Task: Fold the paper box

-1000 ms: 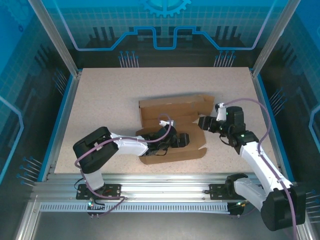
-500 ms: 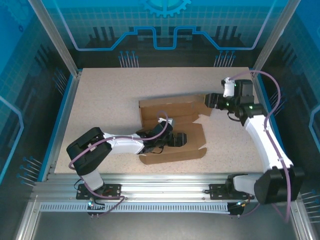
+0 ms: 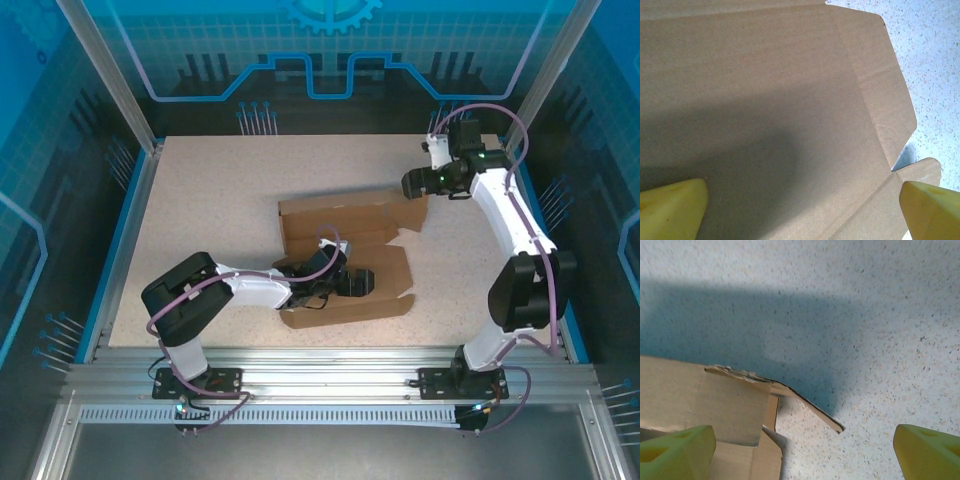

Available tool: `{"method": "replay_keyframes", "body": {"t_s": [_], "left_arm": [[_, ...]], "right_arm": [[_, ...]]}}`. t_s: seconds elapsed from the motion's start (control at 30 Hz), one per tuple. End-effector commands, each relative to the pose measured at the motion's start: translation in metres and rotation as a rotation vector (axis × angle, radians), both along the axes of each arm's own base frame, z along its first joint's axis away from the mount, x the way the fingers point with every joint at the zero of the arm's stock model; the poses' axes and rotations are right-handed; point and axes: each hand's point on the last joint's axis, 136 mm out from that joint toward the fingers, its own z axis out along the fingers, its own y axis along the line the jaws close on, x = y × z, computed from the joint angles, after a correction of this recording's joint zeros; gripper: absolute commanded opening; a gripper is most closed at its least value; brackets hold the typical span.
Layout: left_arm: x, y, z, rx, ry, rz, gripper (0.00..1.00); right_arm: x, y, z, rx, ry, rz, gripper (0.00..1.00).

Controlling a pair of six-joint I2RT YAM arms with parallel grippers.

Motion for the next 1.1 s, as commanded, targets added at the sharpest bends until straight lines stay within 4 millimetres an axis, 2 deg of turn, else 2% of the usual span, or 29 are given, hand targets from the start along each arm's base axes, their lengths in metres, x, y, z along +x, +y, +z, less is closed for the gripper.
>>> {"method": "replay_keyframes", "body": {"t_s": [0.0,0.3,0.4,0.73,0.9,1.07], "left_arm": [[-0.007,0.005,-0.015,0.019,0.030,-0.019,0.99],[-0.009,0.006,-0.020,0.008,0.044,-0.013,0.99],[-0.010,0.007,-0.022,0.009,0.048,-0.010,0.99],[-0.013,0.009,-0.029,0.012,0.058,-0.008,0.99],[-0.013,0.008,-0.035,0.015,0.072,-0.008,0.99],[-0.013,0.008,-0.040,0.017,0.086,0.001,0.99]], "right_arm": [[-0.008,-0.001,-0.009,-0.069,0.077,0.058,0.93],[0.005,0.020,-0.031,-0.088,0.123,0.147,0.93],[0.007,0.020,-0.043,-0.146,0.153,0.162,0.93],[-0.001,0.038,-0.059,-0.130,0.203,0.230,0.93],[-0.003,0.044,-0.049,-0.120,0.166,0.232,0.84],[-0.007,0.042,-0.043,-0.123,0.143,0.220,0.66]]}}
